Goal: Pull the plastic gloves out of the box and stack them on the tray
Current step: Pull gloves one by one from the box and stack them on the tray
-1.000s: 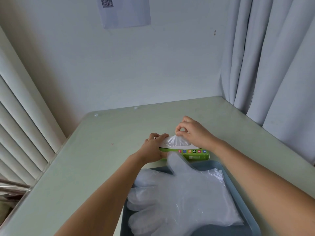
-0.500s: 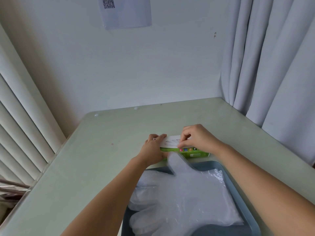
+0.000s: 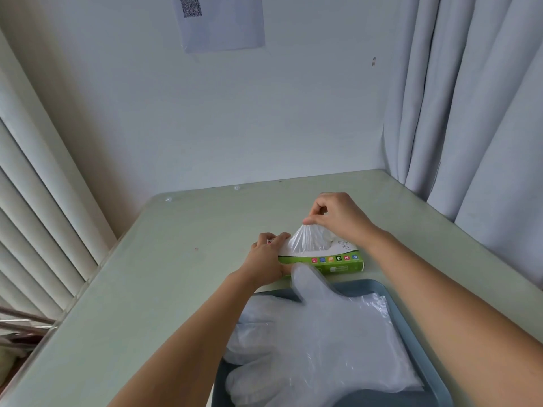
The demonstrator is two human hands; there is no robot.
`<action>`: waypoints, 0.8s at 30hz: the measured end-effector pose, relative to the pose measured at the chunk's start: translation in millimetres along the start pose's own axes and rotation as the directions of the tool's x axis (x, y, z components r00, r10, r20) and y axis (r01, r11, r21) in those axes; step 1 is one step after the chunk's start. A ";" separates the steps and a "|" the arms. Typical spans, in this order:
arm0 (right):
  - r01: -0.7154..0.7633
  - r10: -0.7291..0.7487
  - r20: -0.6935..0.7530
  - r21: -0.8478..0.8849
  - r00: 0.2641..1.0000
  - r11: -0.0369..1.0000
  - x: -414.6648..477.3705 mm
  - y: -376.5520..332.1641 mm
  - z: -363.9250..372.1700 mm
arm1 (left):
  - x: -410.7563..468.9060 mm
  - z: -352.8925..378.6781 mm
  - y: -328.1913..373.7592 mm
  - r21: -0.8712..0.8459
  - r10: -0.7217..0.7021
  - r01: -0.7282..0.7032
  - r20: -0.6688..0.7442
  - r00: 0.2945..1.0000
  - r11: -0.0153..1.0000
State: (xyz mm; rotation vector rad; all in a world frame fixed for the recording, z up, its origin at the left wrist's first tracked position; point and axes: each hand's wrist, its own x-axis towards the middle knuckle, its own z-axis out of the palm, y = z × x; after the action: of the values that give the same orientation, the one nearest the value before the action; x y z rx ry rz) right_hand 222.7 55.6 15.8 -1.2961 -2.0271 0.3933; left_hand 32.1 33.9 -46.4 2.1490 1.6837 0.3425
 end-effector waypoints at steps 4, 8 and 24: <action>0.055 -0.057 0.103 0.018 0.993 0.998 -1.2 -22.2 -2.4 | 0.9 0.6 0.4 0.005 -0.011 0.011 -0.003 1.000 1.000; 0.107 -0.107 0.293 0.015 0.950 0.994 -17.5 -40.7 4.4 | 4.4 2.9 -2.7 0.003 -0.006 0.006 0.009 1.000 1.000; -0.683 0.553 0.463 0.177 0.693 0.709 -42.2 1.0 -40.4 | 2.7 6.9 6.4 -0.102 -0.109 0.103 -0.055 0.992 0.989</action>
State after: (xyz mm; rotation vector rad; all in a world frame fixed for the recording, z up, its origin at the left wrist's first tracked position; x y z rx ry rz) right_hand 262.4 14.4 27.8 -1.7665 -1.6128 1.3537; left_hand 41.3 34.1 -49.8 1.9874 1.7679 0.4547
